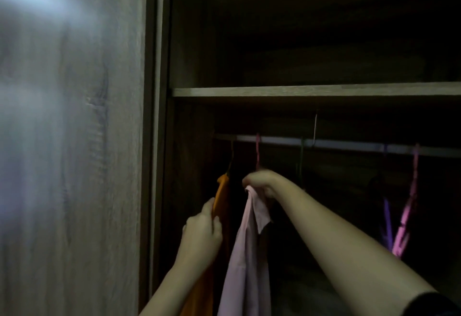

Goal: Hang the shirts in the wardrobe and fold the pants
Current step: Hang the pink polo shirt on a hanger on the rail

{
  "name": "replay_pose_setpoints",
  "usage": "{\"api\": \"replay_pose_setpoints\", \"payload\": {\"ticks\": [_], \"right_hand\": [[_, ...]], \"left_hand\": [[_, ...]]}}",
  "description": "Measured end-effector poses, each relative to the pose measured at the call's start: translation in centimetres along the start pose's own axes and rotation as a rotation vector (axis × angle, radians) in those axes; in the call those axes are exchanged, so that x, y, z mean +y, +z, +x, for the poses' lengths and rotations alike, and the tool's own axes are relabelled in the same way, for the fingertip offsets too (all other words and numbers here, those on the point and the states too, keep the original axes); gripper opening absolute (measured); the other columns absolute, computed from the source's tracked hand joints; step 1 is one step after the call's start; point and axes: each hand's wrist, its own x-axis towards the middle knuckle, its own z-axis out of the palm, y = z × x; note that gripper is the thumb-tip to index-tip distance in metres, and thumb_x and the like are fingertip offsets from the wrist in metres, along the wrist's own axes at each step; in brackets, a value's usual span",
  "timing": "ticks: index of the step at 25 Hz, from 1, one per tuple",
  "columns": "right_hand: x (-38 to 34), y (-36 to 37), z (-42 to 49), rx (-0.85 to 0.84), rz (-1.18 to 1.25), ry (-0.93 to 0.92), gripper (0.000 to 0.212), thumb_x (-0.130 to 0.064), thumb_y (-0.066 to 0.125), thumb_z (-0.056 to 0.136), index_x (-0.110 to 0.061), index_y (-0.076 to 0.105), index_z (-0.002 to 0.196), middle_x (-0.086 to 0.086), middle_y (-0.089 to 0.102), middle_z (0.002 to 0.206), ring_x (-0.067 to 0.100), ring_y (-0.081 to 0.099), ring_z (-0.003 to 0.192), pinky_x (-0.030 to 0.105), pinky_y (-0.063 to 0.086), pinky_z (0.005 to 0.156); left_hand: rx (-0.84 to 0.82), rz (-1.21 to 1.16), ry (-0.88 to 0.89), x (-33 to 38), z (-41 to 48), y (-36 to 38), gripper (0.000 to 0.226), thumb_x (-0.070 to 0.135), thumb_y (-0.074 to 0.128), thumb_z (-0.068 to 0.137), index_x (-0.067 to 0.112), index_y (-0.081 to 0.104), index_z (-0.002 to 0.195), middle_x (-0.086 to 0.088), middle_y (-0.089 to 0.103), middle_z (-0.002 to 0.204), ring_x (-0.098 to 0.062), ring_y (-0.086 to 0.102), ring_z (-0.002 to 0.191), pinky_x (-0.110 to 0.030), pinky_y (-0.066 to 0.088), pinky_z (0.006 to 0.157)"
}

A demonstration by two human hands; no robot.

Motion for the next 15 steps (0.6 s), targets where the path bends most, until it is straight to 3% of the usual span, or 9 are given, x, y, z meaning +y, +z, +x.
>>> {"api": "replay_pose_setpoints", "payload": {"ticks": [2, 4, 6, 8, 11, 15], "right_hand": [[-0.2, 0.0, 0.0, -0.002, -0.037, -0.022, 0.005, -0.013, 0.054, 0.089, -0.012, 0.059, 0.088, 0.010, 0.058, 0.090, 0.021, 0.057, 0.078, 0.030, 0.049, 0.067], [-0.5, -0.4, -0.5, 0.010, -0.105, -0.042, 0.021, -0.015, 0.055, 0.088, -0.008, 0.060, 0.107, 0.013, 0.061, 0.108, 0.025, 0.060, 0.096, 0.035, 0.052, 0.083], [-0.8, -0.5, -1.8, 0.102, -0.154, -0.125, 0.024, -0.019, 0.058, 0.087, -0.010, 0.059, 0.110, 0.013, 0.063, 0.111, 0.024, 0.062, 0.097, 0.035, 0.053, 0.086], [-1.1, 0.3, -4.3, 0.274, -0.144, -0.252, 0.031, -0.022, 0.061, 0.086, -0.013, 0.056, 0.115, 0.010, 0.061, 0.114, 0.022, 0.060, 0.101, 0.036, 0.052, 0.088], [-0.6, 3.1, -8.8, 0.403, 0.004, -0.546, 0.047, -0.015, 0.062, 0.085, -0.017, 0.047, 0.130, 0.001, 0.054, 0.123, 0.014, 0.051, 0.116, 0.035, 0.047, 0.099], [1.6, 9.5, -14.5, 0.386, 0.032, -0.798, 0.029, -0.010, 0.059, 0.086, -0.018, 0.058, 0.113, -0.005, 0.061, 0.104, 0.001, 0.057, 0.101, 0.014, 0.045, 0.089]], "left_hand": [[-0.015, 0.009, 0.013, -0.5, -0.1, -0.1, 0.050, 0.020, 0.046, 0.097, 0.025, 0.030, 0.143, 0.004, 0.062, 0.073, -0.005, 0.060, 0.052, -0.013, 0.047, 0.047], [-0.036, 0.032, 0.029, -0.7, -0.2, -0.4, 0.054, 0.024, 0.047, 0.097, 0.023, 0.025, 0.146, 0.004, 0.065, 0.088, -0.003, 0.063, 0.062, -0.012, 0.050, 0.055], [-0.027, 0.099, 0.075, -0.7, -0.7, -0.7, 0.061, 0.031, 0.049, 0.096, 0.020, 0.020, 0.148, 0.000, 0.058, 0.126, -0.005, 0.063, 0.101, -0.015, 0.049, 0.085], [0.017, 0.101, 0.137, -0.5, -1.6, -1.7, 0.063, 0.032, 0.050, 0.095, 0.019, 0.020, 0.148, 0.002, 0.040, 0.146, -0.009, 0.044, 0.129, -0.017, 0.031, 0.103], [0.094, 0.036, 0.208, -1.1, -3.9, -3.9, 0.058, 0.027, 0.051, 0.095, 0.019, 0.027, 0.146, 0.004, 0.041, 0.145, -0.006, 0.039, 0.131, -0.013, 0.023, 0.102], [0.139, -0.004, 0.284, -4.9, -8.6, -8.2, 0.046, 0.024, 0.053, 0.092, 0.014, 0.046, 0.136, 0.000, 0.058, 0.129, -0.003, 0.052, 0.114, -0.017, 0.040, 0.097]]}}
